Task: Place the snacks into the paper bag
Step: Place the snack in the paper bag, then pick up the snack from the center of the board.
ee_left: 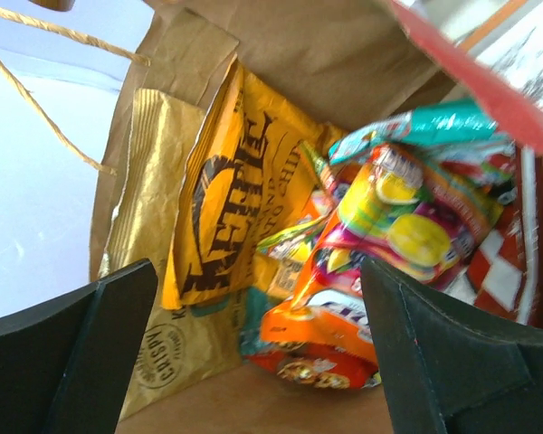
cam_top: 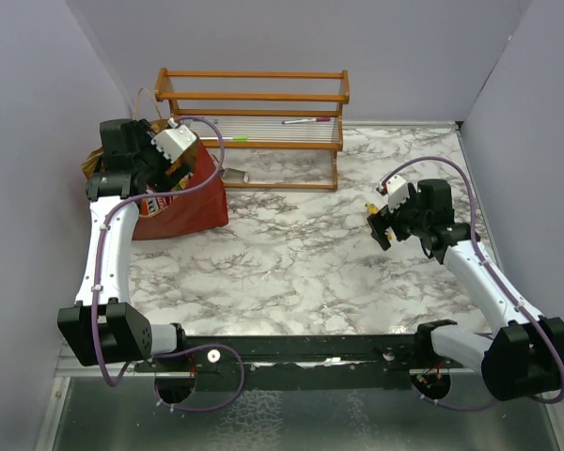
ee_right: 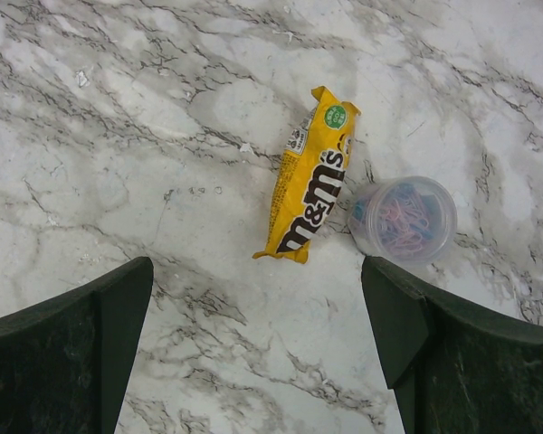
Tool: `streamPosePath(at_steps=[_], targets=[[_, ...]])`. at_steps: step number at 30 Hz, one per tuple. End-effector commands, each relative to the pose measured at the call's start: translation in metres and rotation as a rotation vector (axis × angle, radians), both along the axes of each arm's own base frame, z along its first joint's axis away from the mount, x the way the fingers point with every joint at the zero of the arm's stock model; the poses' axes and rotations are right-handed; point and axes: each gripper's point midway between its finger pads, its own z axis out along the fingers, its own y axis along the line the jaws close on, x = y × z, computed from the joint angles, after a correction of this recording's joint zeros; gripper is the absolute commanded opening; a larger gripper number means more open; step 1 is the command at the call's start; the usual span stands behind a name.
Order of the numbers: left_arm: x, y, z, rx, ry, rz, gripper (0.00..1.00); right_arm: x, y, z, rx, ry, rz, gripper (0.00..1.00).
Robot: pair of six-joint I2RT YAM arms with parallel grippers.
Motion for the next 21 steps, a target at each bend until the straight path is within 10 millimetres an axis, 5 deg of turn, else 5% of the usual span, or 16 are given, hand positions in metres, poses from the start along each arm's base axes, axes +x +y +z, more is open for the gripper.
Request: streamPosePath(at_steps=[1, 10, 21], targets=[[0.000, -0.028, 0.033, -0.234, -0.095, -0.012, 0.99, 0.003, 0.001, -0.004, 0.006, -0.001, 0.005, 0.99], [-0.024, -0.073, 0.084, -0.542, -0.184, -0.092, 0.99, 0.010, 0.001, -0.014, -0.007, 0.072, -0.006, 0.89], [-0.067, -0.107, 0.092, -0.646, -0.140, -0.246, 0.99, 0.028, -0.013, -0.071, -0.158, 0.231, -0.031, 0.74]])
